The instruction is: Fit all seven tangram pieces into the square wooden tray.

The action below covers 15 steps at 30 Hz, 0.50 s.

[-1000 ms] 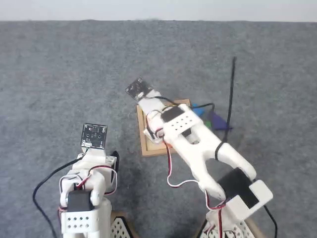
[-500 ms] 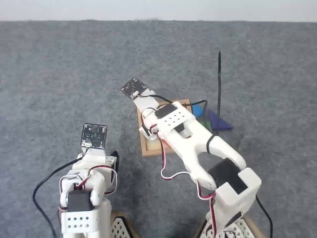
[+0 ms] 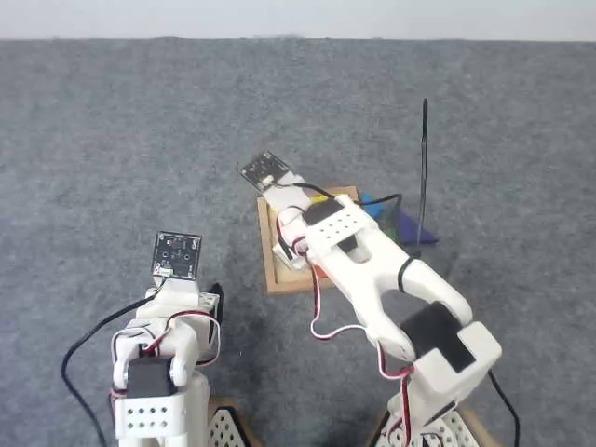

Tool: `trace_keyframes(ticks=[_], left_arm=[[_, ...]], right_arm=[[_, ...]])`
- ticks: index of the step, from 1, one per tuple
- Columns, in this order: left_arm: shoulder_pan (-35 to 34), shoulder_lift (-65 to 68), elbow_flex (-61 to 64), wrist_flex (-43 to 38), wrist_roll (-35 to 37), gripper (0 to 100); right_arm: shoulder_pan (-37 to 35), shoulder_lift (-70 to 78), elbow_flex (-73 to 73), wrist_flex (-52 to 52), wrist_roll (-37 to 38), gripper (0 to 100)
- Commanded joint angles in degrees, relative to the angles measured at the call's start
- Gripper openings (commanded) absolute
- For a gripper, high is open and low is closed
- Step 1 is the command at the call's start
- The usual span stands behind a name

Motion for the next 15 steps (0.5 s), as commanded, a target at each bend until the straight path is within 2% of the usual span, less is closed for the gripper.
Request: trace_keyframes(ticks=[1, 8, 15], left_arm=[[0.09, -1.58, -0.48, 0.53, -0.35, 15], [0.09, -1.58, -0.48, 0.53, -0.35, 15], [0.09, -1.58, -0.48, 0.53, -0.35, 15]], right_arm=[[1.27, -8.57, 4.22, 0.75, 0.44, 4.7], [0.84, -17.01, 1.23, -0.48, 0.00, 4.7], [0.84, -5.76, -5.36, -0.48, 0.00, 4.8]])
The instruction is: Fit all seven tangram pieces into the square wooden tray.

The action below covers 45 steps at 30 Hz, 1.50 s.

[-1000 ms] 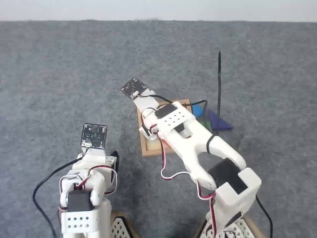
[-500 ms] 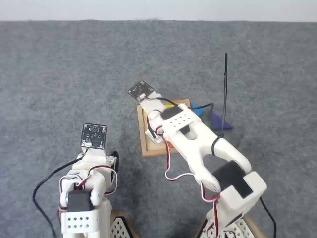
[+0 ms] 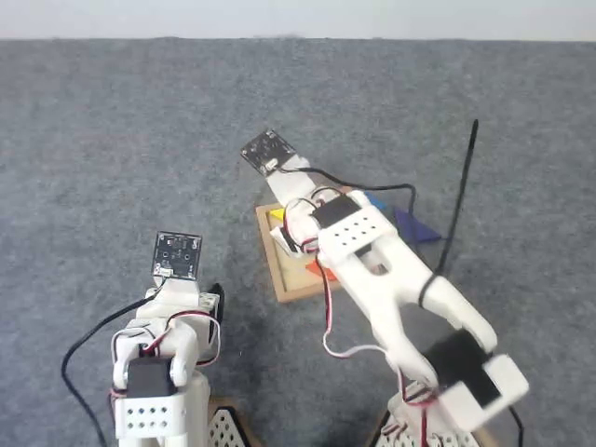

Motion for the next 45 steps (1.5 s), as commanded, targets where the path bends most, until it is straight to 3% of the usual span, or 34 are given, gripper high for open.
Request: trace_keyframes(ticks=[1, 10, 17, 24, 39, 45], left_arm=[[0.00, -1.58, -0.48, 0.53, -0.35, 15], [0.00, -1.58, -0.48, 0.53, -0.35, 15], [0.00, -1.58, -0.48, 0.53, -0.35, 15], [0.00, -1.58, -0.48, 0.53, -0.35, 15], [0.00, -1.58, -0.48, 0.53, -0.35, 15], [0.00, -1.58, -0.48, 0.53, -0.35, 15]], right_arm=[[0.40, 7.34, -7.21, -0.75, 0.00, 4.8], [-2.59, 15.25, -12.92, -0.13, 0.18, 4.8], [1.10, 15.60, -12.40, 5.14, 0.53, 4.8], [5.32, 14.81, -5.01, 2.07, 3.08, 4.7], [8.31, -9.10, 4.66, 2.51, 2.81, 5.3], [13.41, -17.71, 5.27, 9.71, 3.25, 5.3]])
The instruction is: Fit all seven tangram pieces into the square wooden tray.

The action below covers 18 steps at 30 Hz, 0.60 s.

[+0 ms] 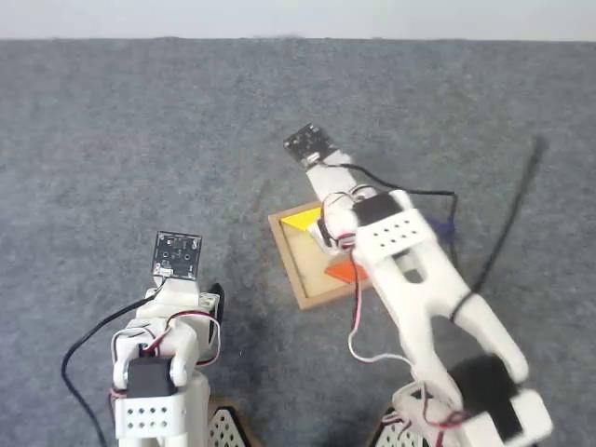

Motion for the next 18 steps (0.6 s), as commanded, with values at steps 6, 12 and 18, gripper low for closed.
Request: trace_keyframes(ticks=[6, 12, 18], left_arm=[[0.00, -1.58, -0.48, 0.53, -0.35, 15], [0.00, -1.58, -0.48, 0.53, -0.35, 15], [0.00, -1.58, -0.48, 0.53, -0.35, 15]], right_arm=[[17.01, -5.58, -0.18, 7.60, 6.15, 11.2], [21.67, 3.47, -0.53, 5.49, 8.97, 14.0], [21.58, 9.01, -0.44, 4.70, 8.62, 14.0]])
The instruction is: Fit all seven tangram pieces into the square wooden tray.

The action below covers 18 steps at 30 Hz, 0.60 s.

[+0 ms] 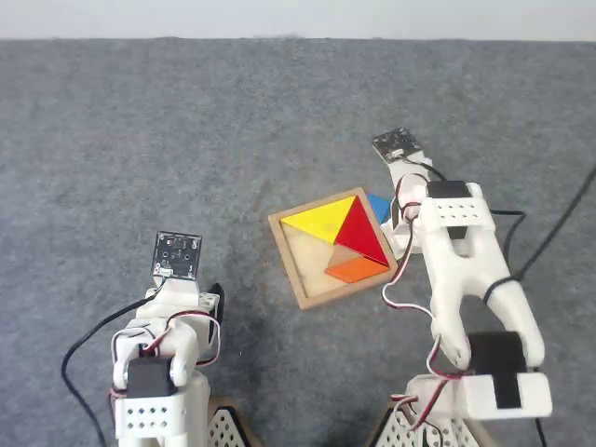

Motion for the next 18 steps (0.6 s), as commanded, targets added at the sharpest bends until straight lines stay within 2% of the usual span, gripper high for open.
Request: trace_keyframes(ticks=[1, 6, 18], left_arm=[[0.00, -1.58, -0.48, 0.53, -0.35, 15], [0.00, -1.58, -0.48, 0.53, -0.35, 15], [0.00, -1.58, -0.48, 0.53, -0.35, 15]], right_arm=[[0.66, 2.15, -0.09, -1.01, 0.53, 14.0], [-0.13, 6.73, -0.09, -1.19, 0.53, 14.0], [-9.98, 7.69, -0.09, -0.84, -2.11, 14.0]])
